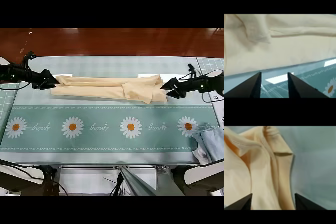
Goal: Fold the shirts.
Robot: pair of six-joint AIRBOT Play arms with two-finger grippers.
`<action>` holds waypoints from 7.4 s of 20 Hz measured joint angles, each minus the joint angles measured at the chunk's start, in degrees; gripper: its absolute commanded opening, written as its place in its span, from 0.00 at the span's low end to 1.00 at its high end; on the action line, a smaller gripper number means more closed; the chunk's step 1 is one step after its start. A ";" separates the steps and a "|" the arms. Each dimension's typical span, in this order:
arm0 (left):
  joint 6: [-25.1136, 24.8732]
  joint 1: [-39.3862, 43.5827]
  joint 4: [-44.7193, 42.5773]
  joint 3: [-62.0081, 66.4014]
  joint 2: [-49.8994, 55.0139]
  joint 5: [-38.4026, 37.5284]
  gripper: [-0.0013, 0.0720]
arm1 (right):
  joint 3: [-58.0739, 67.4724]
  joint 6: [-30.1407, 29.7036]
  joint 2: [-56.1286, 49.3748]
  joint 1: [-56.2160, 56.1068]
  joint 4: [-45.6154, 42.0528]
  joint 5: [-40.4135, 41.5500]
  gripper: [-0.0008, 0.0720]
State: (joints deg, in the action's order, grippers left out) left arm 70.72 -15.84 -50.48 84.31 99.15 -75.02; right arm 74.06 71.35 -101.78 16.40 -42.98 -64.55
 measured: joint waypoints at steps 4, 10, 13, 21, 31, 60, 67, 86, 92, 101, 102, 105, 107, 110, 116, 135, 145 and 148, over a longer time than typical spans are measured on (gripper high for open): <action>0.00 2.29 2.29 1.53 0.00 -0.20 0.48 | -0.02 -0.63 -2.51 -5.49 4.26 5.70 0.10; -0.02 5.38 8.79 5.81 -0.92 -0.35 0.04 | 0.17 -1.49 3.65 -8.31 5.57 7.74 0.04; -0.09 9.86 10.82 6.43 -2.25 -0.11 0.04 | 0.17 0.39 10.67 -8.81 0.55 4.09 0.04; 1.53 30.25 7.87 6.73 -3.37 5.62 0.04 | 0.15 10.23 30.25 -13.09 -18.69 -6.40 0.04; 6.29 50.34 3.15 2.75 -1.84 16.37 0.04 | 0.15 16.85 44.00 -14.10 -23.52 -15.30 0.04; 6.45 21.33 0.61 2.49 -34.25 16.24 0.04 | 0.15 23.82 29.22 -37.05 -31.50 4.09 0.04; 6.45 17.42 0.26 1.31 -45.18 4.24 0.04 | 0.15 23.47 15.08 -46.53 -18.27 25.24 0.67; 8.92 18.69 -13.35 -8.63 -46.58 6.71 0.04 | -26.40 11.41 30.77 -11.08 -15.67 0.00 0.87; 9.09 18.69 -13.77 -9.35 -46.58 5.92 0.04 | -38.07 4.68 28.37 -14.16 6.43 15.74 0.80; 9.09 18.69 -13.84 -11.98 -46.27 5.86 0.05 | -32.13 -1.53 28.50 -16.57 12.85 17.88 0.04; 9.09 18.69 -13.84 -12.70 -46.03 6.10 0.05 | -29.66 -1.38 30.32 -15.04 11.34 14.82 0.04; 9.09 18.73 -13.84 -15.54 -45.05 8.59 0.05 | -20.52 3.28 37.73 -8.33 4.79 5.40 0.04; 9.01 18.80 -13.81 -17.38 -43.80 11.13 0.05 | -14.80 7.65 42.75 -2.32 0.02 -0.57 0.04; 7.98 19.21 -13.81 -18.99 -40.79 14.49 0.05 | -8.50 12.81 48.65 8.52 -6.73 -10.32 0.04; 3.58 20.92 -13.62 -19.89 -33.38 17.73 0.05 | -2.51 14.64 53.79 32.54 -23.93 -29.40 0.04; -3.96 21.51 -13.62 -20.00 -21.66 26.56 0.05 | -1.33 17.31 56.37 62.75 -58.95 -41.22 0.71; -0.33 18.16 -13.57 -8.72 -24.44 18.40 0.99 | -0.96 5.77 54.66 53.94 -23.52 -13.60 0.66; 1.44 18.45 -13.77 -2.12 -26.32 16.61 0.99 | -0.96 2.43 51.28 39.04 -16.44 -7.52 0.76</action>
State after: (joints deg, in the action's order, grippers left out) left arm 72.16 2.61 -64.25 82.19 72.84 -58.41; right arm 73.10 73.78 -50.50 55.44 -59.42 -72.07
